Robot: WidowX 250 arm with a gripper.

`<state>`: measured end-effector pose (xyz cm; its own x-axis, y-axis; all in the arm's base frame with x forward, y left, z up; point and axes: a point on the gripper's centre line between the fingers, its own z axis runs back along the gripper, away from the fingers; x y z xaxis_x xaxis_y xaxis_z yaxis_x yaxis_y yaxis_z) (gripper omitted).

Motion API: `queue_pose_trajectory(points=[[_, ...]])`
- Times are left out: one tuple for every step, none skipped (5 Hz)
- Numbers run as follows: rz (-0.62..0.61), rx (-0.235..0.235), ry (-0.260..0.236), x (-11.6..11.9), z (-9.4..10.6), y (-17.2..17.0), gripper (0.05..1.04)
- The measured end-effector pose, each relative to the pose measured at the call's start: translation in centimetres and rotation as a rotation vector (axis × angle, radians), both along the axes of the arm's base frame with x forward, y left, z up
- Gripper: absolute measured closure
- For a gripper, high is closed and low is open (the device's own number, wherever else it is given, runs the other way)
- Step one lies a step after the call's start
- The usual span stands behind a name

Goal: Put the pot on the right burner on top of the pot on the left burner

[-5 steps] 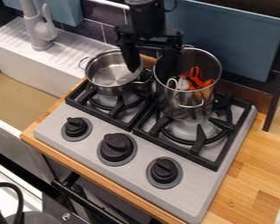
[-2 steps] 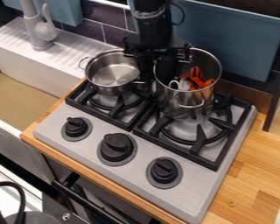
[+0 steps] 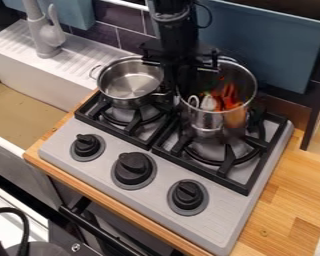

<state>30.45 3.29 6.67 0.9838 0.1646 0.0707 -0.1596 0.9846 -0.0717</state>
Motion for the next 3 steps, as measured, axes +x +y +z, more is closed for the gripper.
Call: queue_pose_trajectory(points=[[-0.007,-0.020,0.015,0.0,0.4,-0.2,1.030],[-0.005,-0.070,0.020,0.4,1.8,0.4,1.030],[0.003,-0.113,0.007,0.7,3.2,1.9,1.030]])
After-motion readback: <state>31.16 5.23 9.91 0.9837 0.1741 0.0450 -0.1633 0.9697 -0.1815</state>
